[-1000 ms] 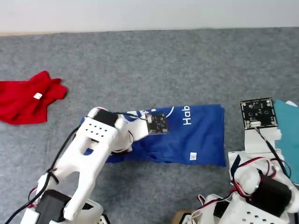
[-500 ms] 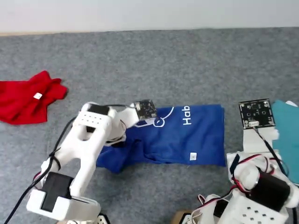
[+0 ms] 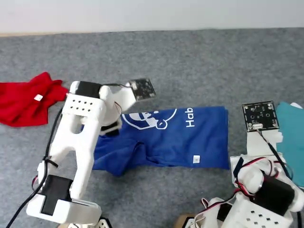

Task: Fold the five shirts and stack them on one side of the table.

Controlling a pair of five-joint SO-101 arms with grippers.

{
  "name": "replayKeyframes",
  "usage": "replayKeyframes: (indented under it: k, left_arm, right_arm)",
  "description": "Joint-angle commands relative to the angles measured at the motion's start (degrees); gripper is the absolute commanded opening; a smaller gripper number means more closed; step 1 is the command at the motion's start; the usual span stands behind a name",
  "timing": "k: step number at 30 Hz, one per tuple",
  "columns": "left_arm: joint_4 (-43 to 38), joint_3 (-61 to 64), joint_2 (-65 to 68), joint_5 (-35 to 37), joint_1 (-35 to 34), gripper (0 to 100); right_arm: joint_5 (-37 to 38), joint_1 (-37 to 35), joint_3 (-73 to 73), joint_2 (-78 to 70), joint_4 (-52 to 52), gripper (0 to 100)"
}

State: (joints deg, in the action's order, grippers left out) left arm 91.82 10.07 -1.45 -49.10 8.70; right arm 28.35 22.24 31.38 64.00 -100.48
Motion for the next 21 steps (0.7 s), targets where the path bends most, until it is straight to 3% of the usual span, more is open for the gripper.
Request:
replayKeyframes:
  k: [1,9,15,21]
  left_arm:
    - [6.51,-0.84,-2.29,-0.35,1.32,13]
    - [5.63,17.27,-16.09,-0.26,8.79,13]
    - [-5.89,32.75,-24.09,-0.18,9.58,13]
    - [-11.16,36.44,-22.15,-0.35,9.49,13]
  right_arm:
    - [0.35,0.57,-0.35,-0.04,-2.15,0.9]
    - [0.44,0.48,-0.35,-0.22,-1.98,0.9]
    - [0.44,0.48,-0.35,-0.22,-1.98,0.9]
    - [0.44,0.48,-0.35,-0.22,-1.98,0.9]
